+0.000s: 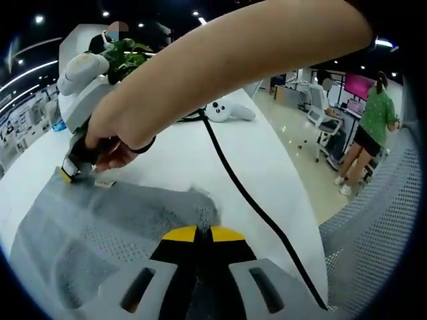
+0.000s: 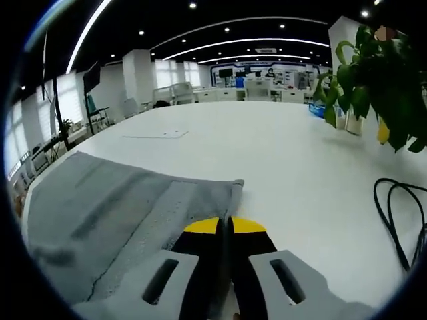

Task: Fold the towel on the table until its edges align and the towel forms a compact rectangular stack.

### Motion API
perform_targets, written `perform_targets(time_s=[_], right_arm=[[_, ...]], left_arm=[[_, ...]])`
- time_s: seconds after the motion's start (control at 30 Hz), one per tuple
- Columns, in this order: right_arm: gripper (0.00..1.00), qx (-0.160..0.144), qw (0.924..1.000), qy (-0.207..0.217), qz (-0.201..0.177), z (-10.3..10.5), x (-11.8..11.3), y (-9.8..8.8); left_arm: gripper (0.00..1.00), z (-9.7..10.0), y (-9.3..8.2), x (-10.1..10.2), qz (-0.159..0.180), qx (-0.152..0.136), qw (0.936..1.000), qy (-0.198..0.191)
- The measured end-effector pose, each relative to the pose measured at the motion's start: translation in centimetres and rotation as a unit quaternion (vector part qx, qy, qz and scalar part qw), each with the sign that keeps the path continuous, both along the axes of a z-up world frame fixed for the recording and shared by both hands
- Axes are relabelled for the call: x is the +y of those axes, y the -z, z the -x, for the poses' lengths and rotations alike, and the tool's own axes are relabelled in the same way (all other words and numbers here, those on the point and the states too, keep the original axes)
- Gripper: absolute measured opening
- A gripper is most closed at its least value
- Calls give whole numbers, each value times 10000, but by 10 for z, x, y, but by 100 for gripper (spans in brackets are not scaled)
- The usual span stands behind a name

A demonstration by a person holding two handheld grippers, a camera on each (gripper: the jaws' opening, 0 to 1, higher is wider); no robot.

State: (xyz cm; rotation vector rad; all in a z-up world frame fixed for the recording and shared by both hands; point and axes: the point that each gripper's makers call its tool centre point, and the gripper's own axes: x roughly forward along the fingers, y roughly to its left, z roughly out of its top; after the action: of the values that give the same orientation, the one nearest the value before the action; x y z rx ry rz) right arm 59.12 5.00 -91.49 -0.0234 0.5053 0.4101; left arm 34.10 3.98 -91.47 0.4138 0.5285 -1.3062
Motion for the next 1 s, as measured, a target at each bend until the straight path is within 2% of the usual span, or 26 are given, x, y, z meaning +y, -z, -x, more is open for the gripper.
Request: perform_targets(time_s=[0.47,0.57,0.7,1.0], right_arm=[[2,7,9998,81,-186,-1,-2,0],[2,112,9982,277,-519,-2,-3,-1],[2,60,9990,202,-404,-2,-3,-1],[2,43,9981,246,-566,-2,-2,-1]], left_arm=[[5,-1,2,1,63,4,10000,-12],[5,-1,2,0,39,-69,10000,26],[5,-1,2,0,66,-57,10000,-2],[5,-2,2,0,170,-12,9999,3]])
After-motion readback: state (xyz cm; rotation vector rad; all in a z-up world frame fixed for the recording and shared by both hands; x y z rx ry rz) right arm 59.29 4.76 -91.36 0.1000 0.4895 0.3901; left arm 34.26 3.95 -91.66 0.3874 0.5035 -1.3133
